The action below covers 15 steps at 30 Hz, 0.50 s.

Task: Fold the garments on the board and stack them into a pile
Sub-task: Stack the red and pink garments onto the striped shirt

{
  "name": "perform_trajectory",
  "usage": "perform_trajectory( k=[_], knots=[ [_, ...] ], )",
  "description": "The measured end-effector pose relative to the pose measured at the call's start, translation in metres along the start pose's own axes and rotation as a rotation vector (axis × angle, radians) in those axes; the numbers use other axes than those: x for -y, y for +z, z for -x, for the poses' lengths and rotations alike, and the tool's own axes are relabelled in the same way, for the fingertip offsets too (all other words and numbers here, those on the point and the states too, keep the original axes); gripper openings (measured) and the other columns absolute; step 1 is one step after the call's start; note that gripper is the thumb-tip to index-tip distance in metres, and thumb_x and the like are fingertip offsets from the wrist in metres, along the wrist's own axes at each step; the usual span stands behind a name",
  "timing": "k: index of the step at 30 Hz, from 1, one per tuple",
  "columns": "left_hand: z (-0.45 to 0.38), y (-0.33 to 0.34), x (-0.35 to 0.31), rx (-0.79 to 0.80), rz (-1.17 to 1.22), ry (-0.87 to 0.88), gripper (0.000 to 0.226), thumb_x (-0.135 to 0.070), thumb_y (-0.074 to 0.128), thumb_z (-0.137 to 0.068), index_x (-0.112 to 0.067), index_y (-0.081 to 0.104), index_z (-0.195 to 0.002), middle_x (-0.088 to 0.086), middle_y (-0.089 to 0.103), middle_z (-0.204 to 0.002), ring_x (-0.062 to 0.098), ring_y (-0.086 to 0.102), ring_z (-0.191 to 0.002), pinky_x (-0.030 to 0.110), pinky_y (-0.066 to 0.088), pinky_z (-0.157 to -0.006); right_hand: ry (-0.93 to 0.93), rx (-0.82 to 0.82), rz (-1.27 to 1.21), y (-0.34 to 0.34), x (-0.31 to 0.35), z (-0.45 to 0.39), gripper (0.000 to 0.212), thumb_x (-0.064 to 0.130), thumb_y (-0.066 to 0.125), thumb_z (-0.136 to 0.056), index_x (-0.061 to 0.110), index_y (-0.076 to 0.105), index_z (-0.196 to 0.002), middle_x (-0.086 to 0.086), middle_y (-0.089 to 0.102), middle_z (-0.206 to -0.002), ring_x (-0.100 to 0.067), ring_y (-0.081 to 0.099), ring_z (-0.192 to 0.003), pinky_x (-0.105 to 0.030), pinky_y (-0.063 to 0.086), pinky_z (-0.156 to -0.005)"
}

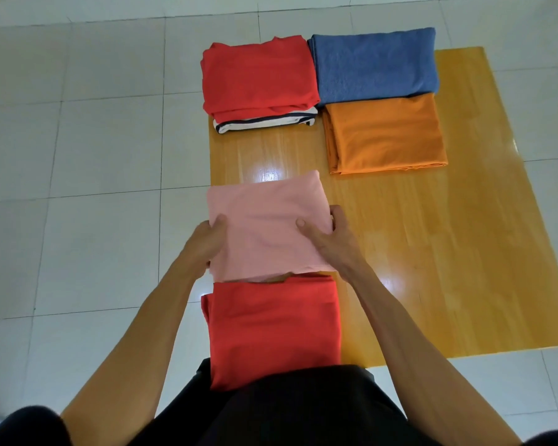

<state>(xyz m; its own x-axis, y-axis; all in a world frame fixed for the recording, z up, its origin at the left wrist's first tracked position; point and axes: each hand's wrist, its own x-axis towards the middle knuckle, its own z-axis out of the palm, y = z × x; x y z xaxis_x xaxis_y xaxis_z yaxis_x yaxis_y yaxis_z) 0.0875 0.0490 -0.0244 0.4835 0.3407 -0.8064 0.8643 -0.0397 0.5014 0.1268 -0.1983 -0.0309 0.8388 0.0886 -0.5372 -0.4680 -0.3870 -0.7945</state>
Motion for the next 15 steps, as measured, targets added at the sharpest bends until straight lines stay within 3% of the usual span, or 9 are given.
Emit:
perform_trajectory(
  k=[2, 4, 7, 9, 12, 15],
  knots=[
    [0.005, 0.000, -0.001, 0.022, -0.103, 0.042, 0.074, -0.071, 0.047, -0.084, -0.018, 0.045, -0.136, 0.001, 0.059, -0.125, 0.028, 0.057, -0.112, 0.038, 0.049, -0.077, -0.018, -0.058, 0.004, 0.006, -0.001, -0.004, 0.051, 0.046, 0.081, -0.078, 0.022, 0.052, -0.113, 0.008, 0.066, -0.100, -0.009, 0.065, -0.086, -0.023, 0.048, -0.063],
    [0.005, -0.002, 0.001, 0.064, -0.094, 0.127, 0.078, -0.066, 0.065, -0.075, -0.016, 0.048, -0.132, 0.002, 0.062, -0.123, 0.025, 0.061, -0.108, 0.037, 0.054, -0.075, -0.030, -0.116, -0.010, 0.009, -0.003, -0.007, 0.050, 0.042, 0.082, -0.078, 0.019, 0.053, -0.111, 0.004, 0.066, -0.099, -0.014, 0.064, -0.085, -0.026, 0.048, -0.062],
    [0.001, -0.006, 0.011, 0.071, 0.150, 0.093, 0.055, -0.021, 0.074, -0.086, 0.001, 0.049, -0.130, 0.012, 0.061, -0.124, 0.024, 0.063, -0.100, 0.039, 0.052, -0.087, -0.031, -0.177, -0.012, 0.006, -0.003, -0.007, 0.048, 0.042, 0.082, -0.077, 0.019, 0.055, -0.109, 0.005, 0.066, -0.097, -0.013, 0.064, -0.084, -0.029, 0.048, -0.062],
    [0.004, -0.007, 0.016, 0.094, 0.341, 0.025, 0.048, -0.007, 0.069, -0.089, 0.010, 0.050, -0.129, 0.016, 0.062, -0.120, 0.022, 0.064, -0.093, 0.037, 0.050, -0.087, -0.040, -0.205, -0.006, 0.004, -0.003, -0.004, 0.046, 0.043, 0.082, -0.077, 0.019, 0.056, -0.107, 0.006, 0.066, -0.095, -0.013, 0.064, -0.083, -0.031, 0.051, -0.064],
    [0.005, -0.003, 0.023, 0.052, 0.453, 0.041, 0.043, -0.014, 0.066, -0.092, 0.007, 0.054, -0.128, 0.014, 0.064, -0.120, 0.022, 0.065, -0.095, 0.037, 0.050, -0.088, -0.041, -0.210, 0.042, 0.005, -0.006, -0.002, 0.047, 0.048, 0.079, -0.080, 0.021, 0.055, -0.110, 0.004, 0.067, -0.096, -0.013, 0.064, -0.084, -0.034, 0.053, -0.066],
    [0.009, 0.005, 0.023, -0.034, 0.183, 0.123, 0.049, -0.044, 0.055, -0.095, -0.013, 0.053, -0.133, 0.002, 0.061, -0.126, 0.022, 0.062, -0.104, 0.042, 0.051, -0.092, -0.006, -0.138, 0.053, 0.000, -0.005, -0.001, 0.046, 0.052, 0.072, -0.084, 0.024, 0.052, -0.114, 0.007, 0.065, -0.101, -0.011, 0.062, -0.087, -0.034, 0.052, -0.068]
  ],
)
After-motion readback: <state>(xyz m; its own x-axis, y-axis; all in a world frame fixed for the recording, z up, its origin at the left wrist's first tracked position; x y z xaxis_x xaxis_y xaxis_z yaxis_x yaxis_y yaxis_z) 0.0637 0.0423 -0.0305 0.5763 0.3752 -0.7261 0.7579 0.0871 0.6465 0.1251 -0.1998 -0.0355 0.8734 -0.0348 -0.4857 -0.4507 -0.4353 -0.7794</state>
